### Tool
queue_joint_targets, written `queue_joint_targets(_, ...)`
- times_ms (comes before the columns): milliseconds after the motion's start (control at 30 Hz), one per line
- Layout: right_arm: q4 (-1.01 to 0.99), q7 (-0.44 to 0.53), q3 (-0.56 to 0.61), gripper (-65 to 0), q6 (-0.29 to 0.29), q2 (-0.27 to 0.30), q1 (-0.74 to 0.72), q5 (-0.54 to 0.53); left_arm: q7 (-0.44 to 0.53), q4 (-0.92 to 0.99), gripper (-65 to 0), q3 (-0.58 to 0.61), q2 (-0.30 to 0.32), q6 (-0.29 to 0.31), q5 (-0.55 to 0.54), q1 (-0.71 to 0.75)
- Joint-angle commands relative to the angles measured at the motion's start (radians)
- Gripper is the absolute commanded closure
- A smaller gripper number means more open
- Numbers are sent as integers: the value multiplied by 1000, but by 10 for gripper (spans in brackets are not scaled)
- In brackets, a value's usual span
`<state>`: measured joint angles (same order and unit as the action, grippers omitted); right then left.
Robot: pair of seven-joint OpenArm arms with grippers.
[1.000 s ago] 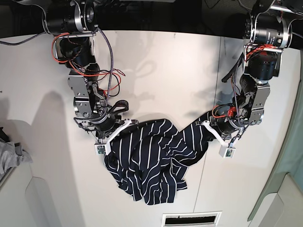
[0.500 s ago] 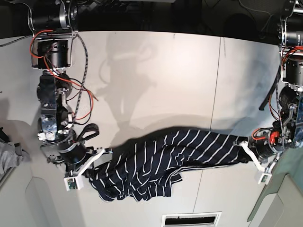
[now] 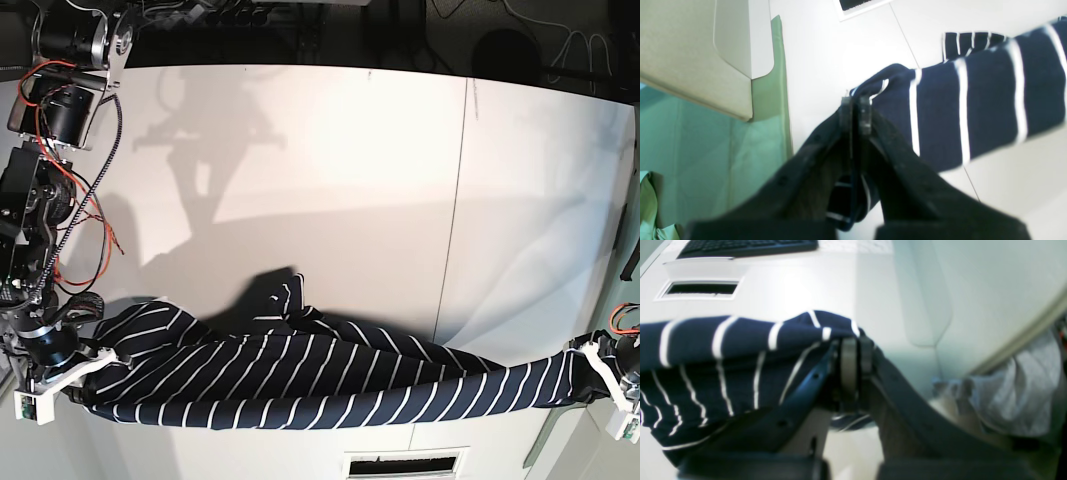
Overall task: Layout the t-shirt on the table in an organized manner, then fold the t-shirt properly
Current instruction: 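Lift the shirt and pull the grippers apart to stretch it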
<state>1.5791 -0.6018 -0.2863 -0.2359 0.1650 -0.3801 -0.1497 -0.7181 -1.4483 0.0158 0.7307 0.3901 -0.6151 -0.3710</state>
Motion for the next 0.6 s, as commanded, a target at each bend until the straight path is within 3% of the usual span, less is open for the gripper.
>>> queue_joint_targets(0,16,23,0,0,4,16,-24,-16,5,-13,0,-13,21,-12,5,-19)
queue_joint_targets(100,-28,12,0,0,5,17,-21,-16,-26,-3,0,-13,9,-12,5,16)
queue_joint_targets(133,-50,9,0,-34,5,16,-21,-15,-31,-2,0,-13,8,-10,4,40)
queue_joint_targets(233,-127,-8,0,-283,20,15,-21,-2,-35,-2,-15,-13,-1,7,0,131)
queue_joint_targets(300,-172,-47,-4,-370,58,15,-21,11,-34,-2,-108,-13,-12,7,1,200)
queue_joint_targets(400,-190,-99,-24,-371,84,15,-3,1,-33,-2,-199,-13,-41,8,1,289)
queue_joint_targets(567,-138,-76,-113,-371,94,15,79,-60,-10,-2,-216,-13,-74,52,-22,375)
